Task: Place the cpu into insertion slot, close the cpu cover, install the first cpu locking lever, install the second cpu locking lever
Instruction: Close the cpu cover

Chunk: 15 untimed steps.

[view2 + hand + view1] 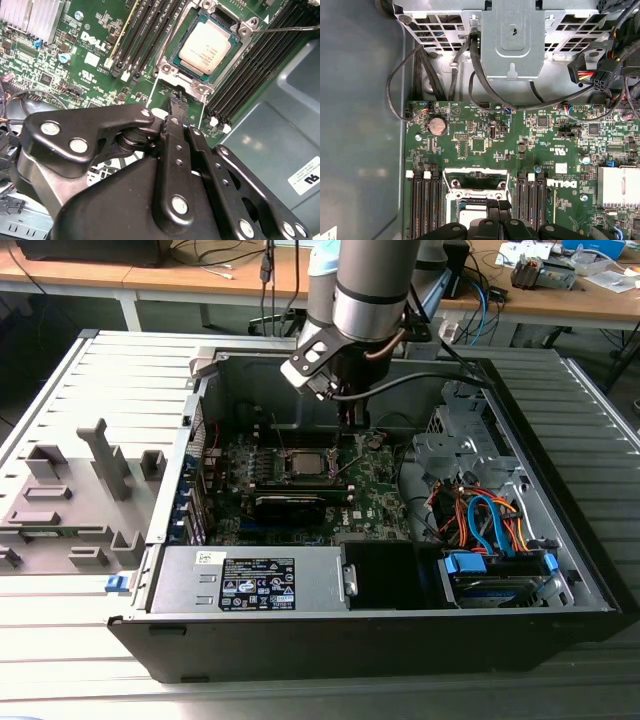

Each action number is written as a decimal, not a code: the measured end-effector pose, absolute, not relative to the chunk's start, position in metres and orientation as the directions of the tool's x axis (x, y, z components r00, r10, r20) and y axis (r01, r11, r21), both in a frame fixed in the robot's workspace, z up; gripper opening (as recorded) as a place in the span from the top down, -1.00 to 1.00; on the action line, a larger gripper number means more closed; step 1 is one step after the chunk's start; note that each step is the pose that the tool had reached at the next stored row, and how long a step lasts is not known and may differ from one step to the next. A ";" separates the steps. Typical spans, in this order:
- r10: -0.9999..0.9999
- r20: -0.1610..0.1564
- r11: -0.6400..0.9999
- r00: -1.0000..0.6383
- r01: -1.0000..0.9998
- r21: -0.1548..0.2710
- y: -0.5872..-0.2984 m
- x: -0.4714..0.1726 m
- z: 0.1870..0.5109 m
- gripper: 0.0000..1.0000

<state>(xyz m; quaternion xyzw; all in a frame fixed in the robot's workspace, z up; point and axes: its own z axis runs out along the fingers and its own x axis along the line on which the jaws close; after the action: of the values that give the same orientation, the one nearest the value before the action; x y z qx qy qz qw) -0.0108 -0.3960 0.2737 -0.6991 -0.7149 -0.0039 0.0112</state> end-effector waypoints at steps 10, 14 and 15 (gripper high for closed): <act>1.000 0.021 0.022 -0.022 1.000 -0.010 -0.396 -0.006 0.274 0.79; 1.000 0.021 0.022 -0.022 1.000 -0.010 -0.397 -0.005 0.274 0.79; 1.000 0.021 0.022 -0.022 1.000 -0.010 -0.397 -0.004 0.274 0.79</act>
<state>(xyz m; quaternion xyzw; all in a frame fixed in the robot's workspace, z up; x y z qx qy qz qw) -0.0042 -0.3969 0.2737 -0.6991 -0.7149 -0.0039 0.0112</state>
